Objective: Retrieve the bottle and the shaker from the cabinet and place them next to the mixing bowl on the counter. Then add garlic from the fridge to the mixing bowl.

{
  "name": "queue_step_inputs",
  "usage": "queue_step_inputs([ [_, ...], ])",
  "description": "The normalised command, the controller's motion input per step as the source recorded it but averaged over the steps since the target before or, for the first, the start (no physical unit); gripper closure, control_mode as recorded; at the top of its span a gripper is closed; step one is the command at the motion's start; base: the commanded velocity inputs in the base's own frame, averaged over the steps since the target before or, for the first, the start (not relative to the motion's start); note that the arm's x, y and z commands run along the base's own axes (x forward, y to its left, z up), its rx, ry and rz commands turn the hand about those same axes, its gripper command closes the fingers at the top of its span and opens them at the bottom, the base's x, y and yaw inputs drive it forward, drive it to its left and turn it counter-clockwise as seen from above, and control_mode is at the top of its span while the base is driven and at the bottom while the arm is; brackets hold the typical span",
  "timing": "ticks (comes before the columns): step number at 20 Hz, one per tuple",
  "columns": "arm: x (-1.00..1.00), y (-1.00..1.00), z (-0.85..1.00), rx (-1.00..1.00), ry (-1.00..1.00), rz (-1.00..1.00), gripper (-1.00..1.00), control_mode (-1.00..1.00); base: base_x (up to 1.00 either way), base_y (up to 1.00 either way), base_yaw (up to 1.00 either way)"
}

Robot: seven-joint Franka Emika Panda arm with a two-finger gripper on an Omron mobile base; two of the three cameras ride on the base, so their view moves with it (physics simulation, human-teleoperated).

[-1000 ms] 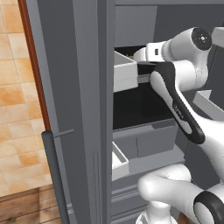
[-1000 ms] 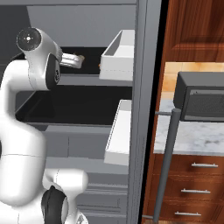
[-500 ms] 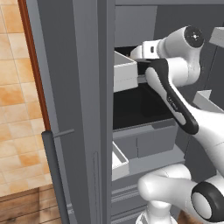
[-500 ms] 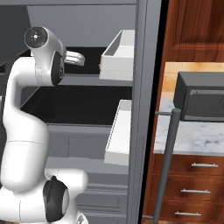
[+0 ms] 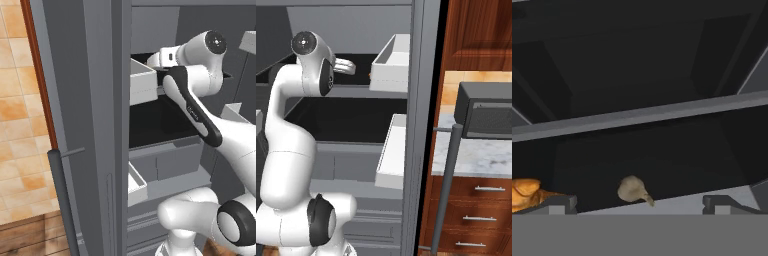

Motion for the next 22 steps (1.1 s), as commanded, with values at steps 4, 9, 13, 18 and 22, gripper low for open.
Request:
queue_step_inputs([
  [4,0.22,-0.02,-0.06,-0.01,0.00,0.00,-1.00,-1.00,0.00,0.00,0.00],
  [9,0.19,-0.01,0.00,0.00,0.00,0.00,-1.00,-1.00,0.00,0.00,0.00],
  [13,0.19,0.00,0.00,0.00,0.00,0.00,-1.00,-1.00,0.00,0.00,0.00],
  [18,0.23,0.00,-0.03,-0.01,0.00,0.00,-1.00,-1.00,0.00,0.00,0.00],
  [22,0.27,-0.01,-0.07,-0.01,0.00,0.00,-1.00,-1.00,0.00,0.00,0.00],
])
